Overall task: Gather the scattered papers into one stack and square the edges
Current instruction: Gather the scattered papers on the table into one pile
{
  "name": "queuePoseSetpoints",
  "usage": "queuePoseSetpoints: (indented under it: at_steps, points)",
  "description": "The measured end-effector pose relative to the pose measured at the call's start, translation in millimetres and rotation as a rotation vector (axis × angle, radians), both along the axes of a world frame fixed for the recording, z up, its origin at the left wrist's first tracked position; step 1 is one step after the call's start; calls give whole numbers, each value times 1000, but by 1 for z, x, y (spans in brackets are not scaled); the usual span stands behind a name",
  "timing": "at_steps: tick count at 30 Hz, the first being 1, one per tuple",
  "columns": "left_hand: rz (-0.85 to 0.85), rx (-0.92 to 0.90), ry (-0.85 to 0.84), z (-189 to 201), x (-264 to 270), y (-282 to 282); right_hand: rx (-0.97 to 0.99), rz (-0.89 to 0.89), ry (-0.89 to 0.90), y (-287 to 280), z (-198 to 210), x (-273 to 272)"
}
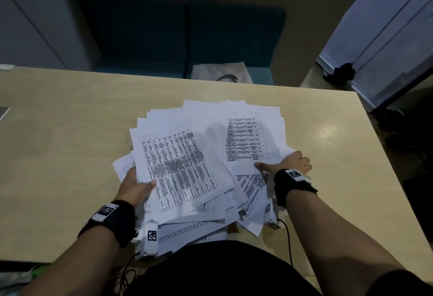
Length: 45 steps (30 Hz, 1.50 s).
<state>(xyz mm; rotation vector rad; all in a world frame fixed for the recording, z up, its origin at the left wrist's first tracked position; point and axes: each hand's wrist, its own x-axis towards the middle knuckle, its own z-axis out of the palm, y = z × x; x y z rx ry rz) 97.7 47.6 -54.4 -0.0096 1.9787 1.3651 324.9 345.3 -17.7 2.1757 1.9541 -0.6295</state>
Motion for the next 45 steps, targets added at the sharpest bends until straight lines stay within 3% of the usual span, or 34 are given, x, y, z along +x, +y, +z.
queuePoseSetpoints:
  at_steps: [7,13,19,21,27,30,36,41,45]
  points:
    - [12,1,18,0,2,2,-150,-128,214,8,1,-2]
    - [8,-9,24,-2,2,1,-39,-189,166,-14,8,0]
    - [26,24,17,2,6,3,26,-417,697,-12,-1,6]
    - [7,10,31,2,5,2,51,-352,729,-15,-3,12]
    - [-4,5,31,-1,3,2,214,-24,444,-14,-1,17]
    - [-11,5,29,1,6,4,310,68,406,-8,10,24]
    - [-46,-30,65,1,11,5,369,-140,662,12,34,41]
    - [-55,-43,59,-3,7,4,607,-151,722,36,75,58]
    - [-82,-69,119,-2,6,3,785,-185,982,45,120,60]
